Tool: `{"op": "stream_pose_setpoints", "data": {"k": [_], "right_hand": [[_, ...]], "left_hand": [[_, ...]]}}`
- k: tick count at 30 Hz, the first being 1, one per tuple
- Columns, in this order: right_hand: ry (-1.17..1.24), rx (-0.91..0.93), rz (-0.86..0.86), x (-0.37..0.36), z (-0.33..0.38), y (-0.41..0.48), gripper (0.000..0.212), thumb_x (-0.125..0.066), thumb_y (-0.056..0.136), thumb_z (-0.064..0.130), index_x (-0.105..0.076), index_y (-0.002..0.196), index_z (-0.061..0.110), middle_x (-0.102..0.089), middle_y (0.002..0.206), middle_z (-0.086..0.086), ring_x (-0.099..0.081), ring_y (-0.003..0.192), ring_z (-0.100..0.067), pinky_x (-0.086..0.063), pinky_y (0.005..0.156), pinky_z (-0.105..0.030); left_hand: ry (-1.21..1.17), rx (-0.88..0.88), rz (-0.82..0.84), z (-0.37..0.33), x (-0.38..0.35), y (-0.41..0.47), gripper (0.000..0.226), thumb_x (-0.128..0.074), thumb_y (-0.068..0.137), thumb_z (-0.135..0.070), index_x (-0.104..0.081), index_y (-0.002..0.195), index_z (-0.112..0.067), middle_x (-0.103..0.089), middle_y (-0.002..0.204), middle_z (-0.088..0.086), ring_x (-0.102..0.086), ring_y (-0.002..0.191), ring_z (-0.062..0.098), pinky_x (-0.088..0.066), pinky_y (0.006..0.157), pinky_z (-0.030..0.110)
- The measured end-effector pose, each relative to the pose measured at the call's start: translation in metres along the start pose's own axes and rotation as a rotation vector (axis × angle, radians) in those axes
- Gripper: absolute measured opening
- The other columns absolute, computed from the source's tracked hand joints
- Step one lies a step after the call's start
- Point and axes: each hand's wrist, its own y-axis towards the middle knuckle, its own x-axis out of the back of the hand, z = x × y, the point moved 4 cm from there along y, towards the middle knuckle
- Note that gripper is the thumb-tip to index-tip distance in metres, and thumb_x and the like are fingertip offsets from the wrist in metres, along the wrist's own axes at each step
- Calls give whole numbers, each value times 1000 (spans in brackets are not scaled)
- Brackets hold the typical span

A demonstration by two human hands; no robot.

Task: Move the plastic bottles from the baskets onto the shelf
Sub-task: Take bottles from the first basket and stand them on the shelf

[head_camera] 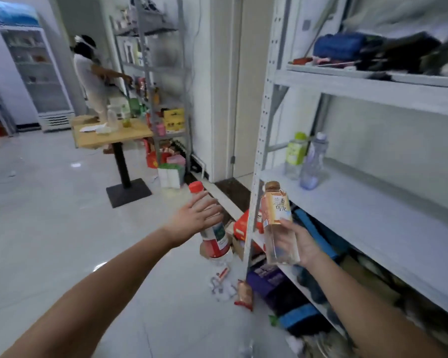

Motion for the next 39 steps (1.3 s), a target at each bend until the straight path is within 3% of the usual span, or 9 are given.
{"op": "stream_pose_setpoints", "data": {"k": [4,7,10,16,20,26,30,34,39], "right_hand": [[-100,242,-239,56,49,-40,97,-96,25,33,-59,111,9,-72,85,-9,-70,73,-23,-59,66,-35],[-102,378,-374,89,77,-66,73,-79,58,16,-52,126,9,-69,106,-9,-66,92,-26,-54,82,-39],[-94,454,-451,119,98,-81,81,-83,51,7,-49,125,10,-65,113,-11,-64,99,-28,-52,84,-43],[-175,545,-653,177,136,-76,64,-66,66,-22,-49,114,16,-63,110,-8,-57,112,-31,-43,101,-51],[-184,584,-751,202,160,-52,65,-67,64,-24,-50,104,23,-62,114,-10,-57,113,-33,-45,99,-52],[-256,555,-846,223,176,-19,65,-73,64,-19,-47,109,21,-60,119,-9,-58,110,-29,-51,89,-43],[-129,577,-959,241,173,-9,67,-70,66,-21,-45,115,17,-60,115,-6,-59,104,-26,-52,81,-39],[-171,558,-961,245,183,-3,69,-71,67,-18,-43,119,16,-61,111,-3,-60,95,-16,-52,69,-28],[-175,551,-972,254,186,5,69,-69,64,-23,-44,116,16,-60,113,-7,-58,105,-24,-53,85,-38]], "left_hand": [[-22,-165,-181,-22,-1,83,39,-68,75,-5,-67,112,-19,-65,119,3,-49,122,27,-2,120,43],[-31,-272,-274,-36,0,143,40,-64,77,-4,-66,114,-19,-65,119,4,-48,122,28,-6,119,44],[-64,-366,-346,-48,5,198,38,-52,81,-2,-68,113,-17,-66,117,4,-54,120,28,-10,118,44],[-63,-481,-445,-67,6,297,31,-57,79,-4,-67,105,-18,-65,110,1,-56,115,27,-21,116,43],[-3,-505,-481,-74,-7,356,36,-54,74,-1,-68,101,-18,-65,103,0,-59,108,27,-20,115,43],[-9,-513,-508,-79,-43,416,33,-73,66,-2,-71,95,-17,-66,97,1,-60,101,26,-17,115,44],[-54,-488,-510,-81,-65,443,39,-80,62,-3,-70,97,-18,-65,99,2,-60,104,27,-13,115,46],[-122,-523,-586,-84,-79,460,40,-79,64,-1,-68,99,-17,-65,106,4,-57,112,29,-20,114,46],[-199,-510,-730,-87,-88,459,41,-75,65,1,-70,103,-14,-66,118,11,-57,120,31,-10,118,44]]}}
